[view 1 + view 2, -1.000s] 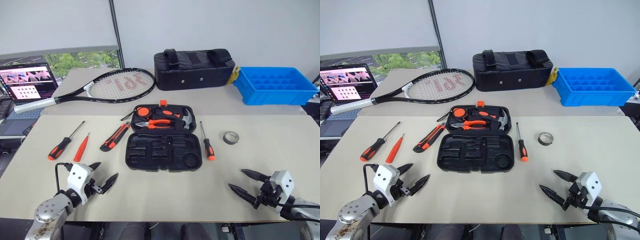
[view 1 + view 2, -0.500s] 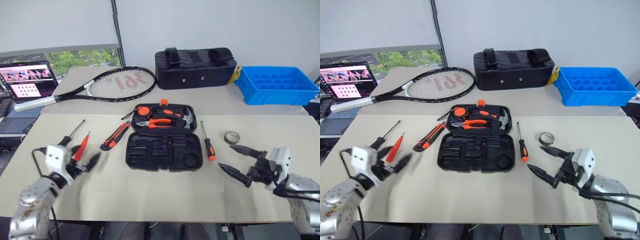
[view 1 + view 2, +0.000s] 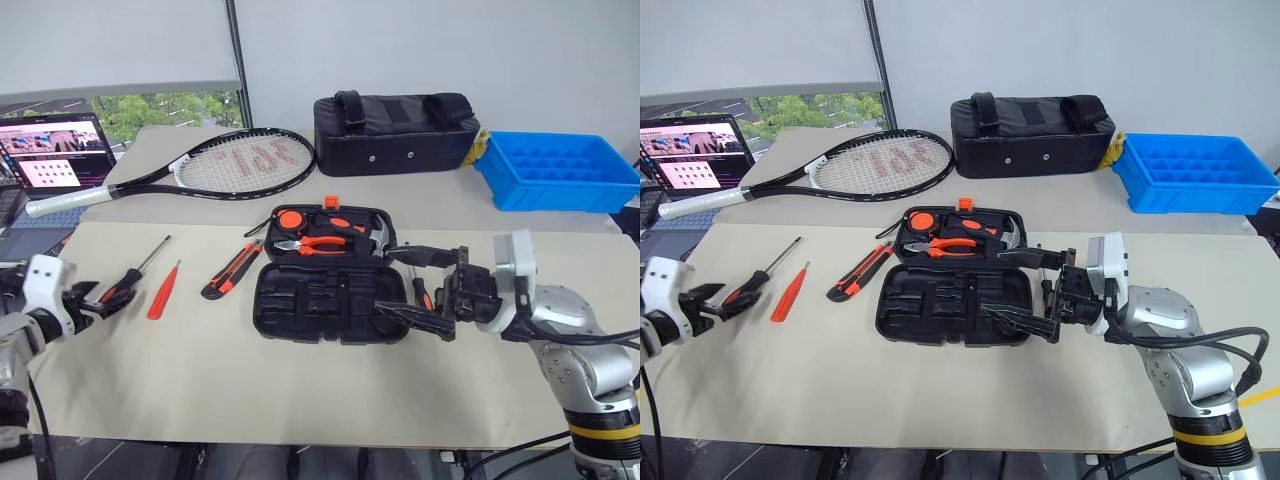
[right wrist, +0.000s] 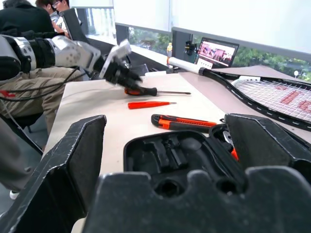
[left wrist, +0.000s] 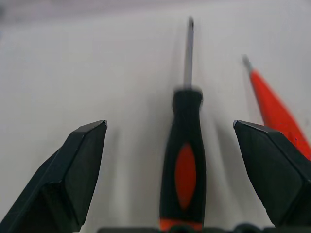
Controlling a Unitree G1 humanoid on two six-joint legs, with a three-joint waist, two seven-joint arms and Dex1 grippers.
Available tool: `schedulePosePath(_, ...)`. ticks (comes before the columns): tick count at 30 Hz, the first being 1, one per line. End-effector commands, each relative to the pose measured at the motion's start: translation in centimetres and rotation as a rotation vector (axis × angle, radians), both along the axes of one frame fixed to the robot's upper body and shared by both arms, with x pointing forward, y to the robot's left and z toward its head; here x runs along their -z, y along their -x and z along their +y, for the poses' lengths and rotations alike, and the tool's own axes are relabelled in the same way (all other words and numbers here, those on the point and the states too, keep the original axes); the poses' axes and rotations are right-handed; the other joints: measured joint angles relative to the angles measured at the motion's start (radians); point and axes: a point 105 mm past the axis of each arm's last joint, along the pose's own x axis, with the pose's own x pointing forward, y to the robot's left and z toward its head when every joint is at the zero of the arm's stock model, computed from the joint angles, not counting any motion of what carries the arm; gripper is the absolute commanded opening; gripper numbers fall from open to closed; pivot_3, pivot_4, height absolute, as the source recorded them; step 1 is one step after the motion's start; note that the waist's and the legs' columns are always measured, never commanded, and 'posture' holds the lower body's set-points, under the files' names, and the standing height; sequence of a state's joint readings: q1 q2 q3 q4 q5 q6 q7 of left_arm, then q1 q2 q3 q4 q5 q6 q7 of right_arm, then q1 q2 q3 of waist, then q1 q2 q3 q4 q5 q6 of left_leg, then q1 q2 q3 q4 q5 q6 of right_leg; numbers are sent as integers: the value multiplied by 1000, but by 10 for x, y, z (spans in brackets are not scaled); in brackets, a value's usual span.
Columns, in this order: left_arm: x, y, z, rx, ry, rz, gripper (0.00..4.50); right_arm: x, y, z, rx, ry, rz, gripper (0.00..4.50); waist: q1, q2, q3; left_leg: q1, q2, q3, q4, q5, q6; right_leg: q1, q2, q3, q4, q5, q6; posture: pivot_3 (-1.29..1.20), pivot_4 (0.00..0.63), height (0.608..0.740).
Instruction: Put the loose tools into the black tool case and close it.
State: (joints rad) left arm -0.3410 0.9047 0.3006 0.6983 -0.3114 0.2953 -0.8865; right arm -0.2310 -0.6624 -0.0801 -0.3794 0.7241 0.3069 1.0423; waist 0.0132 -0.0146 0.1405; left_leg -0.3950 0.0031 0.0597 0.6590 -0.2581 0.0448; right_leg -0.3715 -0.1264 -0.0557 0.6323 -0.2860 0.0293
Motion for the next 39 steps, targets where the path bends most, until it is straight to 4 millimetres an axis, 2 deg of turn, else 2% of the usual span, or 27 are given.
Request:
schedulePosePath(1,12,4,4,25,-26,84,4470,-10,5,1,-3,3,-43,4500,0,1,0,0,0,0,0,0,0,0,0,0,0,0,0,0,150,729)
schedulePosePath(2,14,3,5,25,-26,91,4470,-10,6,1,-3,2,-44,4500,0,1,0,1,0,0,0,0,0,0,0,0,1,0,0,0,150,729)
schedulePosePath(5,12,1,6,31,-23,83,3727,-10,7,2,-1,-3,-43,4500,0,1,0,2,0,0,0,1,0,1,0,0,2,0,0,0,150,729)
schedulePosePath(8,8,-4,7,27,-23,58,2656,-9,8,2,4,-4,-40,4500,-1,1,0,4,0,1,1,1,0,2,-1,0,4,0,0,0,150,729)
schedulePosePath(9,7,-4,7,29,-21,54,2170,-9,8,2,4,-7,-39,4500,-1,1,0,5,-1,1,1,1,0,1,-2,0,6,0,0,0,150,729)
schedulePosePath(12,3,-6,5,52,-22,37,1202,-9,8,2,3,-10,-36,4500,-1,1,0,5,-1,2,1,1,0,1,-2,0,8,0,0,0,150,729)
schedulePosePath(13,-1,-9,3,60,-23,19,979,-9,8,2,3,-9,-35,4500,-1,1,0,5,-1,2,1,1,0,0,-2,-1,9,0,0,0,150,729)
schedulePosePath(15,-14,-16,-3,89,-21,-38,984,-8,7,0,7,-10,-32,4500,0,0,0,4,-1,2,1,1,0,0,-2,-1,9,0,0,0,150,729)
schedulePosePath(17,-42,-31,-21,163,10,-142,984,-10,5,-4,23,-23,-27,4500,1,0,0,4,-1,2,2,1,0,0,-3,-3,9,0,0,0,150,729)
schedulePosePath(19,-74,-44,-48,285,26,-251,984,-10,3,-9,44,-33,-20,4500,7,-5,1,3,-1,1,2,1,-1,0,-3,-7,9,0,0,0,150,729)
schedulePosePath(21,-98,-52,-74,403,-1,-330,984,-10,1,-15,68,-46,-12,4500,10,-9,1,1,-1,-1,3,2,-1,0,-2,-10,9,0,0,0,150,729)
schedulePosePath(24,-136,-62,-142,680,-66,-455,984,-4,-2,-29,120,-37,15,4500,13,-9,0,0,-3,-1,4,2,-1,1,-2,-10,10,0,1,0,150,729)
schedulePosePath(26,-133,-60,-178,866,-157,-434,984,-1,-3,-37,157,-35,29,4500,10,-9,0,-1,-4,-1,4,3,-4,1,-2,-10,10,1,2,0,150,729)
schedulePosePath(28,-109,-52,-203,1066,-340,-355,984,6,-1,-44,180,6,36,4500,3,-7,-1,-1,-5,0,4,5,-6,1,-2,-10,9,1,2,0,150,729)
schedulePosePath(30,-90,-51,-222,1175,-401,-303,984,11,1,-48,206,20,35,4500,-7,-5,-2,0,-5,3,4,5,-6,1,-2,-10,8,1,2,0,150,729)
schedulePosePath(32,-73,-50,-235,1252,-449,-259,984,13,5,-52,231,10,37,4500,-11,-5,-1,0,-4,3,4,4,-5,0,0,-10,8,1,2,0,150,729)
schedulePosePath(35,-50,-52,-243,1306,-526,-187,984,18,11,-57,262,7,39,4500,-11,-6,-1,-2,-4,3,4,2,-1,-1,1,-10,7,1,2,0,150,729)
schedulePosePath(37,-45,-58,-248,1285,-534,-170,984,21,15,-61,289,17,36,4500,-9,-6,-1,-2,-4,3,4,1,0,-1,1,-10,7,1,2,0,150,729)
schedulePosePath(39,-47,-65,-257,1255,-524,-197,984,21,19,-65,313,8,35,4500,-1,-6,-1,-2,-4,2,5,1,2,-1,0,-10,8,1,2,0,150,729)
